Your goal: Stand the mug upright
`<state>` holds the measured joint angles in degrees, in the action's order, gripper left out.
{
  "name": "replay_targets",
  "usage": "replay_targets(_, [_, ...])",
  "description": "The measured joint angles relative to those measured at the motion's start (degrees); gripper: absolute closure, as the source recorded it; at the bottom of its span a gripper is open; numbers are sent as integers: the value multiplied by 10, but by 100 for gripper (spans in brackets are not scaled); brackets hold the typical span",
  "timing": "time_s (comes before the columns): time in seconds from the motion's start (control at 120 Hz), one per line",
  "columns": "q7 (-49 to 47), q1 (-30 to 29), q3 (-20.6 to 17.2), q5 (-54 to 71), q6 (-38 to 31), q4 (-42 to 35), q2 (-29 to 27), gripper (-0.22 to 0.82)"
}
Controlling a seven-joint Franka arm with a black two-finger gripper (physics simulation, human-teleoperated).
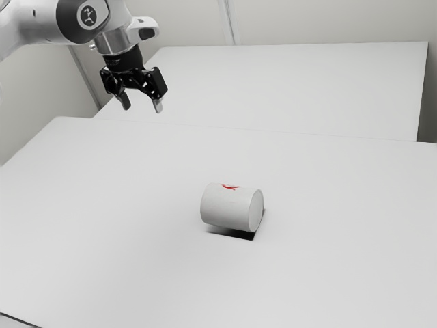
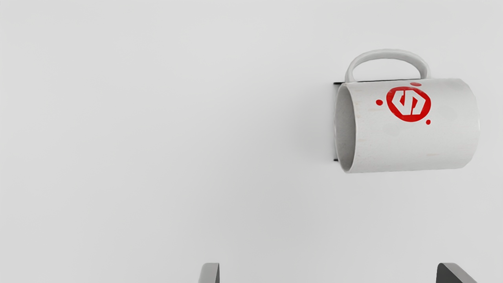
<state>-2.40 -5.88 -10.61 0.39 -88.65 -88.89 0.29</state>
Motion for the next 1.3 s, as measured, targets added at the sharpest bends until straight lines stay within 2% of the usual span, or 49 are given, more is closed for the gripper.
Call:
replay_targets(0.2, [-1,-8,-1,-2,-2,-19,-12,0])
replay_targets(0.408, [0,0,-2,-25,-32,-81,-29,0])
replay_targets(0.692, [24,18,1,-99,-116,-180,-26,0])
replay_targets(0.925, [63,-8,4,-175,-195,-253,-10,0])
replay_targets(1.133, [111,-30,4,-235,-253,-265,26,0])
replay_targets(1.3, [150,-10,4,-282,-284,-286,38,0])
